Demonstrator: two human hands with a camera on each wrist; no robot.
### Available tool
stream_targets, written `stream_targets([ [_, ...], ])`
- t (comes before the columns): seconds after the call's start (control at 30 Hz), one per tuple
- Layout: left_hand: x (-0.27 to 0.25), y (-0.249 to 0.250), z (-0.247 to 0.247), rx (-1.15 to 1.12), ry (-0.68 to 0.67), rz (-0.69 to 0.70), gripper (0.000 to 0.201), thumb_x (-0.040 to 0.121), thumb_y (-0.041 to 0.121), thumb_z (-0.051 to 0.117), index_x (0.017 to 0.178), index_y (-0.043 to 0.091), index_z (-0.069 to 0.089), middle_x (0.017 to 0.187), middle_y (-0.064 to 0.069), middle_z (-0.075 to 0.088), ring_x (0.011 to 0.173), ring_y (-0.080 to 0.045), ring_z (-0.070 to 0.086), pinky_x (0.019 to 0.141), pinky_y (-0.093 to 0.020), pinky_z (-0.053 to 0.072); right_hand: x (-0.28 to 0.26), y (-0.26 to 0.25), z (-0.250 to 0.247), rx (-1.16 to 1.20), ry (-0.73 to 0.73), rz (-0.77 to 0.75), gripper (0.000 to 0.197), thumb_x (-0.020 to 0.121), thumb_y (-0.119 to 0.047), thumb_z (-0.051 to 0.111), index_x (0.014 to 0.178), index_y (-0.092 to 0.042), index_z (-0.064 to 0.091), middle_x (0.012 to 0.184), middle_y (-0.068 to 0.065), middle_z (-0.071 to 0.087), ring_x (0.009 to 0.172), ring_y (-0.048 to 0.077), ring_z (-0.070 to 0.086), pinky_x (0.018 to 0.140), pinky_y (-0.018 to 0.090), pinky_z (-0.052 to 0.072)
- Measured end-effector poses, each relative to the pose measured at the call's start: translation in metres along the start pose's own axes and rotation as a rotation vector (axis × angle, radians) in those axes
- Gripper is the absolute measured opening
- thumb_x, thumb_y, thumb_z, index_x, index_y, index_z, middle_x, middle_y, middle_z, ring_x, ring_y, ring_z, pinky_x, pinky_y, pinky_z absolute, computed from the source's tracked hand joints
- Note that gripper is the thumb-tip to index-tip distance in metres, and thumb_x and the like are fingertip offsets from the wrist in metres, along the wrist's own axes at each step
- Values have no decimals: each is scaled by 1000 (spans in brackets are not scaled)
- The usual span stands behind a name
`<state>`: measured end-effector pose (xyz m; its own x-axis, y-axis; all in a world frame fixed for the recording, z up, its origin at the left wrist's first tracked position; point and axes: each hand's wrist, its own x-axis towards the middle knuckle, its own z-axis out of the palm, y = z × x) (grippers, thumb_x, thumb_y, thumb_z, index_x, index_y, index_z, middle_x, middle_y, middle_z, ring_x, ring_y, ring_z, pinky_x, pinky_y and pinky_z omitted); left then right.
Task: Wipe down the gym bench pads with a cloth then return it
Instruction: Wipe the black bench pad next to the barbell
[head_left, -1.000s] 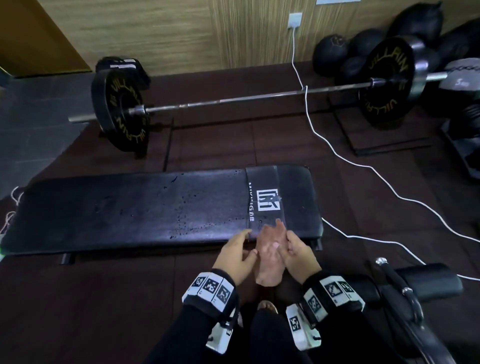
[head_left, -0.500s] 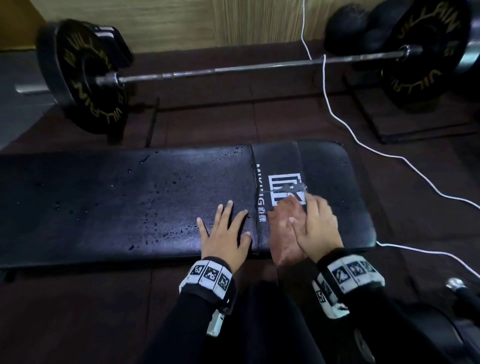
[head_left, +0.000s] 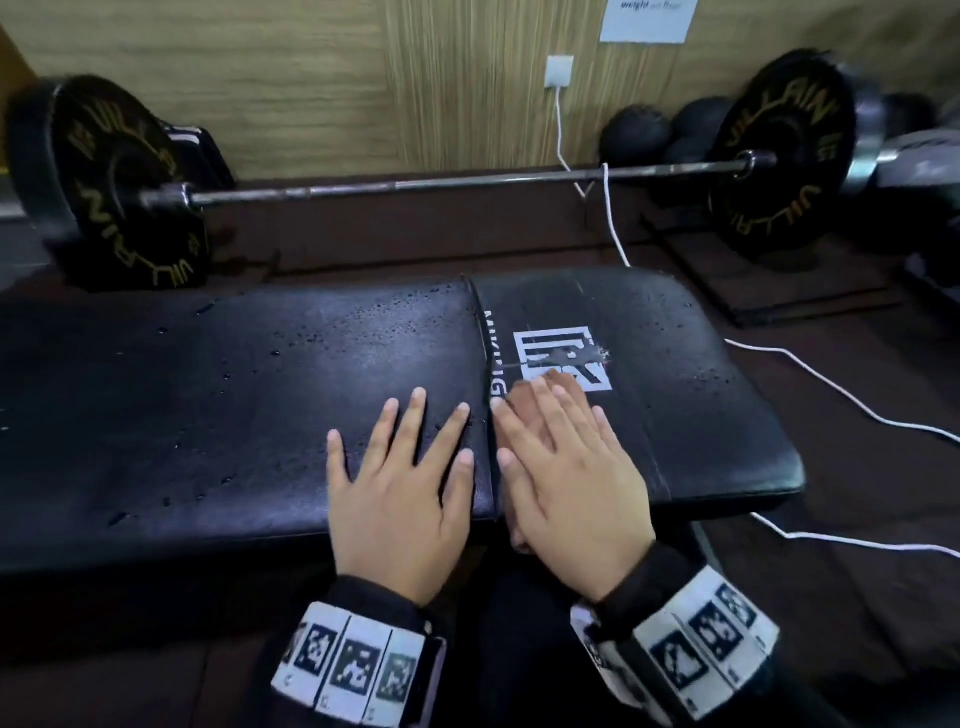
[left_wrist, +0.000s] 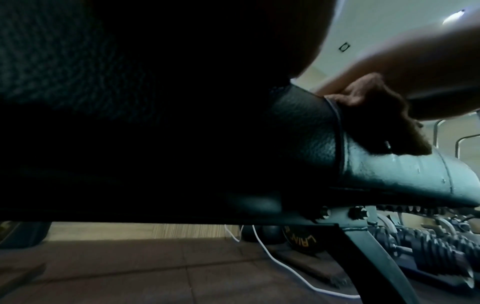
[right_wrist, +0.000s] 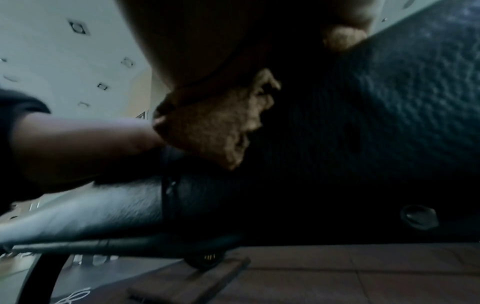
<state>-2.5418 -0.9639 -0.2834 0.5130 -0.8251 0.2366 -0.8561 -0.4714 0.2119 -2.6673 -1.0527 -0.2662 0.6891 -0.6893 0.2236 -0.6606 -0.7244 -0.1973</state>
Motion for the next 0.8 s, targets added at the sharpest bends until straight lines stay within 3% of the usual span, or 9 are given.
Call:
stream_targets([
  [0.17,-4,2,-6,-3,-64,-27,52,92,52,18,137,46,43,150,7,37,141,-15,30,113,-55,12,28,45,-5,-34,-139,129,49,96,-41,23,146,-38,22,157,0,14,144,16,10,116,42,8],
  [0.33,-3,2,-7,6,-54,-27,51,92,52,19,137,46,43,149,7,38,140,-15,31,113,-55,13,34,131,-28,-81,-197,393,51,98,-36,27,148,-30,19,157,-1,9,144,18,4,115,45,12],
  [0.43,-3,2,-3,14,-38,-23,51,92,52,18,136,47,42,149,8,38,140,-15,30,112,-54,11,7,153,-36,-49,-219,457,49,99,-33,23,147,-22,26,158,-1,11,144,17,7,115,45,15],
  [0.53,-3,3,-1,18,-29,-29,53,91,52,14,137,48,41,150,8,37,141,-15,28,112,-54,9,-30,130,-35,-23,-63,413,48,100,-28,30,147,-21,24,157,2,15,144,19,10,116,42,13],
  [0.6,-2,4,-1,27,-32,-31,54,90,52,13,137,48,40,150,9,37,141,-15,28,112,-54,9,-49,101,-29,-51,-37,353,49,100,-28,29,148,-22,19,157,2,12,145,21,7,116,43,10],
  [0.7,-2,5,-2,30,-28,-21,56,90,52,12,137,47,42,149,7,38,141,-16,29,111,-55,9,-58,51,-17,29,6,233,55,94,-38,16,145,-22,31,154,4,23,143,23,16,115,44,10],
  [0.8,-2,4,-1,37,-21,-17,57,90,52,11,137,46,42,149,7,38,141,-16,29,111,-55,9,-40,15,-7,-20,20,129,56,93,-39,19,140,-22,43,148,4,37,139,23,31,113,44,14],
])
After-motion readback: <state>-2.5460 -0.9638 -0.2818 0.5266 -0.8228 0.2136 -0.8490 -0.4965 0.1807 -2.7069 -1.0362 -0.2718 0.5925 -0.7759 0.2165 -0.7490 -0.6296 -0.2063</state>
